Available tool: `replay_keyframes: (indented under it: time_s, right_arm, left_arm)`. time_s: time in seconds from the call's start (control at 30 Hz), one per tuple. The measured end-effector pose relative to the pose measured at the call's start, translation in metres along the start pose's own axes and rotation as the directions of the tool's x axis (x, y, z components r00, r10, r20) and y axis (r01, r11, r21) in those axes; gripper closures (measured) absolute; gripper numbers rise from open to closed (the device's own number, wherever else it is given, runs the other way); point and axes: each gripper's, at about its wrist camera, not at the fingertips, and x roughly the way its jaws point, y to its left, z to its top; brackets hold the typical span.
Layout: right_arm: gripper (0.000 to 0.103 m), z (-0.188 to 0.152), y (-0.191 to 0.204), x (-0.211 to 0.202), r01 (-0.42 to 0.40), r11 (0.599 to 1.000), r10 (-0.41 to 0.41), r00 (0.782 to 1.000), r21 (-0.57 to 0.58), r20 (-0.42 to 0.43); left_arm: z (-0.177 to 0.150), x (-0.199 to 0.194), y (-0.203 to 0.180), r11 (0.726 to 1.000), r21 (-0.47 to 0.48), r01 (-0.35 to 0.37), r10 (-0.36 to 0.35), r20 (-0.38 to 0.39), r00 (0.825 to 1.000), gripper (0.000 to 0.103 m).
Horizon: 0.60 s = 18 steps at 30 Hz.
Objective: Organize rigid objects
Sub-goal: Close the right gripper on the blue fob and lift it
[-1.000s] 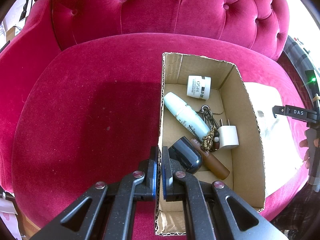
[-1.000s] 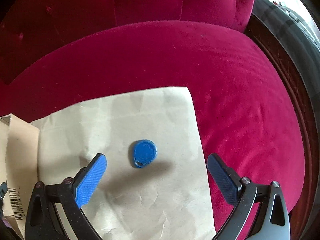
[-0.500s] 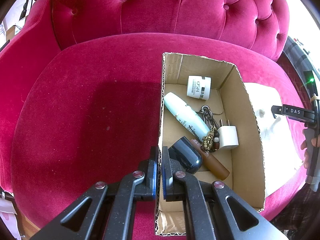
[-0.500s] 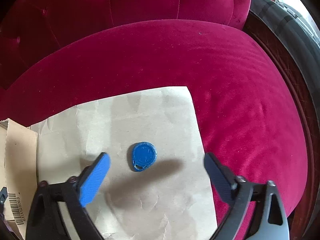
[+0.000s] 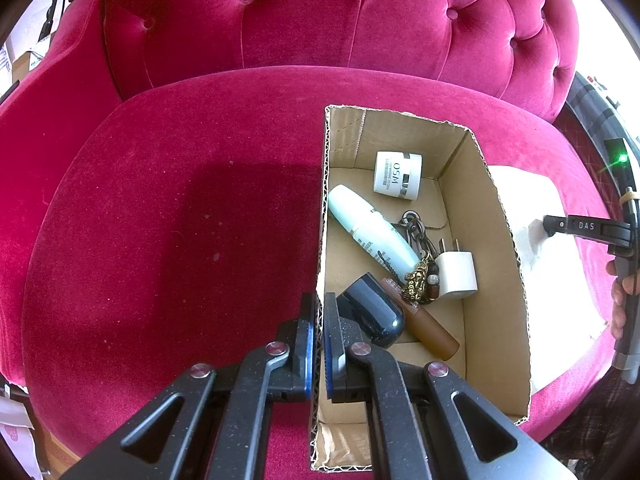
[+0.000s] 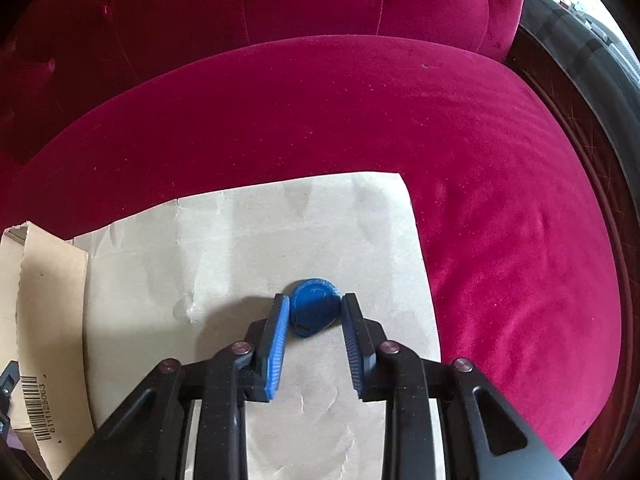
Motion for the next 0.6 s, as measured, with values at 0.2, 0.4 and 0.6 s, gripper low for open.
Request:
replay_keyframes:
  time_s: [0.2,0.4,0.6]
  right_arm:
    - [0.075,0.000,-0.001,-0.006,0.002,1.000,-0.002,1.000,0.008,0.011]
    - [0.075,-0.002,0.000,-0.014,0.011,1.000,-0.011,1.000,0.010,0.016]
    - [0.075,-0.004,0.011,-0.026,0.014,1.000,-0.014,0.999,-0.003,0.030]
  left_arm:
    - [0.000,0.000,0.000,1.000,0.000,0.000,0.000,0.000,1.000,0.100]
    - [0.000,0.000,0.000,1.000,0.000,0.000,0.000,0.000,1.000,0.100]
    - [0.000,0.000,0.000,1.000,0.000,0.000,0.000,0.000,1.000,0.100]
